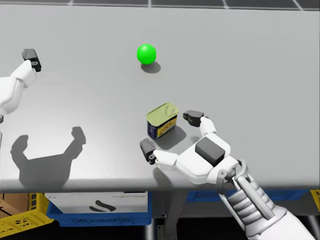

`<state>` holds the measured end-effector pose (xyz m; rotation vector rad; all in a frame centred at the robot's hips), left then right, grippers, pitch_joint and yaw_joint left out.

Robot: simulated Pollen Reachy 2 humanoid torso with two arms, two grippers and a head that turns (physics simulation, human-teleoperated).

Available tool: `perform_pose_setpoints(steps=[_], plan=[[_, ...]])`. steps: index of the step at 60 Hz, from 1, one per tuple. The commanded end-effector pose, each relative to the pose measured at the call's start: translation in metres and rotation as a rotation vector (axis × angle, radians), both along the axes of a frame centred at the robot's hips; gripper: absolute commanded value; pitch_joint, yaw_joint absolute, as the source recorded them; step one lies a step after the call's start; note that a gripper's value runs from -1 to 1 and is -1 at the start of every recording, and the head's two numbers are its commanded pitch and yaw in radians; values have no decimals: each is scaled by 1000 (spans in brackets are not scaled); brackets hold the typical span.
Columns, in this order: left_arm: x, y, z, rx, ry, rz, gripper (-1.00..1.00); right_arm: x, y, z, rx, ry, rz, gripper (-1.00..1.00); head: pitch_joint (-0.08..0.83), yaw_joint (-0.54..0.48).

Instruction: Watch the red light. When it turns green, pick up the object.

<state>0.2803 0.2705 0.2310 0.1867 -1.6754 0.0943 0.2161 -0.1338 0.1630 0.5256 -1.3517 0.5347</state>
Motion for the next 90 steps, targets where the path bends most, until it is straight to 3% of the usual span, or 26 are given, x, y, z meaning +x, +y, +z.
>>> perform_pose_setpoints(steps=[1, 5, 22, 37, 42, 44, 47, 58, 76, 86, 90], plan=[[0, -2, -1, -6, 1, -1, -1000, 15, 19, -11, 5, 20, -46, -1000, 750, -46], [0, -2, -1, -6, 1, -1, -1000, 23, 22, -15, -13, 24, -63, -1000, 752, -47], [0, -2, -1, -3, -1, -4, -1000, 48, 39, -21, -8, 81, -34, -1000, 763, -51], [0, -4, -1, 1, -2, -5, -1000, 54, 52, -19, 5, 97, -14, -1000, 764, -58], [0, -4, -1, 4, -1, -7, -1000, 51, 53, -20, -8, 67, 0, -963, 763, -61], [0, -4, -1, 4, -1, -7, -1000, 49, 54, -22, -17, 28, -30, 207, 763, -62], [0, -5, -1, 6, 0, -8, -1000, 47, 52, -22, -20, 20, -31, 1000, 762, -63], [-1, -6, -2, 9, 1, -9, -1000, 47, 49, -23, -4, 27, -28, 1000, 732, -67], [0, -7, -3, 17, 7, -7, -1000, 46, 47, -22, 13, 19, -24, 1000, 383, -81], [0, -7, -4, 18, 8, -7, -1000, 46, 45, -13, 24, 2, -25, 1000, 335, -83], [0, -7, -4, 16, 8, -7, -1000, 47, 42, 7, 47, -43, -36, 1000, 334, -82]])
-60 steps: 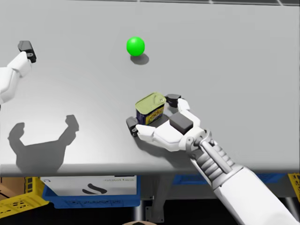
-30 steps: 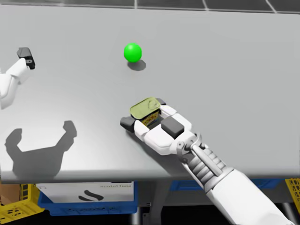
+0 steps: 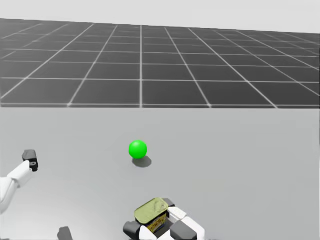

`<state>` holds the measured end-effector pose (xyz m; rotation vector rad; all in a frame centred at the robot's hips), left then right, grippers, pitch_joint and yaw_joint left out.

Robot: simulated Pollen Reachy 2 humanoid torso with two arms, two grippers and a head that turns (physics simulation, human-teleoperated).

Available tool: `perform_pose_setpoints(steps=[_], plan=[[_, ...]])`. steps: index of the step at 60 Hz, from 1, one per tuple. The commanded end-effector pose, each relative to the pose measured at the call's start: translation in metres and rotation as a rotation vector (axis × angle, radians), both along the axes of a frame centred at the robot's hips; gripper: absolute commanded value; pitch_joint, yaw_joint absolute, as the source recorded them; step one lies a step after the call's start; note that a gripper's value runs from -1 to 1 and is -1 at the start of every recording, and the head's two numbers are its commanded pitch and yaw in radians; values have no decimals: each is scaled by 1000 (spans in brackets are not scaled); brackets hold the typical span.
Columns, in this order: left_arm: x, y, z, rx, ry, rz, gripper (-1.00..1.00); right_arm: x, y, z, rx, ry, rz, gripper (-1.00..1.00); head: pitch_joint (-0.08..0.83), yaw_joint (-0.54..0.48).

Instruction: Watch the red light. When it turns green, pick up the object.

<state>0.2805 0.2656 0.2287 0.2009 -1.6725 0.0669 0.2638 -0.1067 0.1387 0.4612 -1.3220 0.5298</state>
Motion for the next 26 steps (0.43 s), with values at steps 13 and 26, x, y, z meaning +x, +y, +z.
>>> perform_pose_setpoints(steps=[13, 26], plan=[[0, -2, -1, -11, 7, 0, -1000, 2, -5, 111, 171, -253, -41, 1000, 334, -82], [0, -2, -1, -9, 7, -5, -1000, -9, -33, 211, 246, -512, -99, 1000, 329, -85]])
